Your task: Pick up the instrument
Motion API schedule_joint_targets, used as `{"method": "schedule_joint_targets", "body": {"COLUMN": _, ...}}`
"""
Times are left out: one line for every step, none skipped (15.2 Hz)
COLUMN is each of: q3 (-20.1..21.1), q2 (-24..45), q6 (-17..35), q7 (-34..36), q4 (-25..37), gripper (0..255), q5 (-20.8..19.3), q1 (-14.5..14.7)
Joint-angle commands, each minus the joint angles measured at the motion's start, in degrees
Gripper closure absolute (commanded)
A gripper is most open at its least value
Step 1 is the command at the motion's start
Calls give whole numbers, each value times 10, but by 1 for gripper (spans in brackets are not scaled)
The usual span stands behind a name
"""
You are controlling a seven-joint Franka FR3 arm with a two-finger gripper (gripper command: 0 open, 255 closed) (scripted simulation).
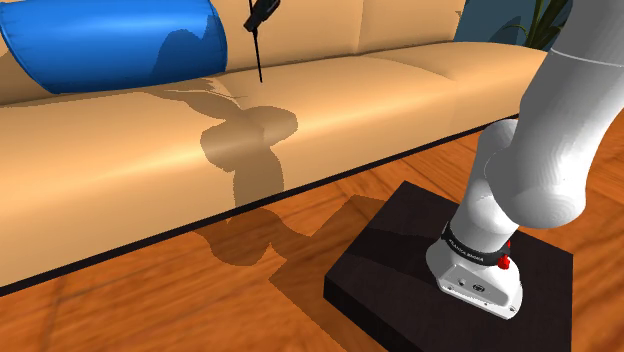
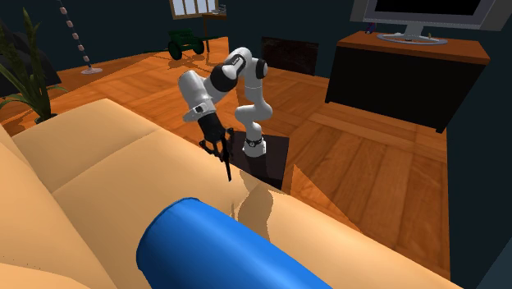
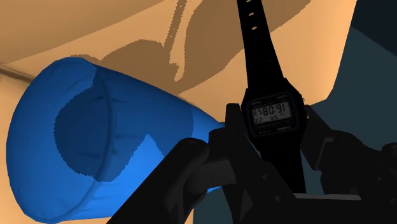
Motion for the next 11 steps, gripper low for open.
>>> {"method": "schedule_joint_targets", "body": {"q3": -1, "q2": 0, "q6": -13, "q7": 11, "q4": 15, "gripper": 255, "q5": -5, "q1": -1}}
{"method": "schedule_joint_targets", "body": {"q3": -1, "q2": 1, "q6": -18, "q7": 16, "q4": 23, "gripper": 255, "q5": -7, "q1": -1}}
{"method": "schedule_joint_targets", "body": {"q3": -2, "q2": 2, "q6": -24, "q7": 20, "q4": 31, "gripper": 255, "q5": -9, "q1": -2}}
{"method": "schedule_joint_targets", "body": {"q3": -2, "q2": 3, "q6": -30, "q7": 25, "q4": 39, "gripper": 255, "q5": -11, "q1": -2}}
{"method": "schedule_joint_targets", "body": {"q3": -3, "q2": 4, "q6": -36, "q7": 30, "q4": 47, "gripper": 255, "q5": -13, "q1": -3}}
{"method": "schedule_joint_targets", "body": {"q3": -3, "q2": 5, "q6": -42, "q7": 34, "q4": 56, "gripper": 255, "q5": -14, "q1": -3}}
{"method": "schedule_joint_targets", "body": {"q3": -4, "q2": 6, "q6": -48, "q7": 39, "q4": 64, "gripper": 255, "q5": -15, "q1": -4}}
{"method": "schedule_joint_targets", "body": {"q3": -5, "q2": 8, "q6": -55, "q7": 43, "q4": 73, "gripper": 255, "q5": -16, "q1": -5}}
{"method": "schedule_joint_targets", "body": {"q3": -5, "q2": 10, "q6": -61, "q7": 48, "q4": 82, "gripper": 255, "q5": -17, "q1": -5}}
{"method": "schedule_joint_targets", "body": {"q3": -5, "q2": 10, "q6": -62, "q7": 48, "q4": 83, "gripper": 255, "q5": -17, "q1": -5}}
{"method": "schedule_joint_targets", "body": {"q3": -5, "q2": 10, "q6": -62, "q7": 48, "q4": 83, "gripper": 255, "q5": -17, "q1": -5}}
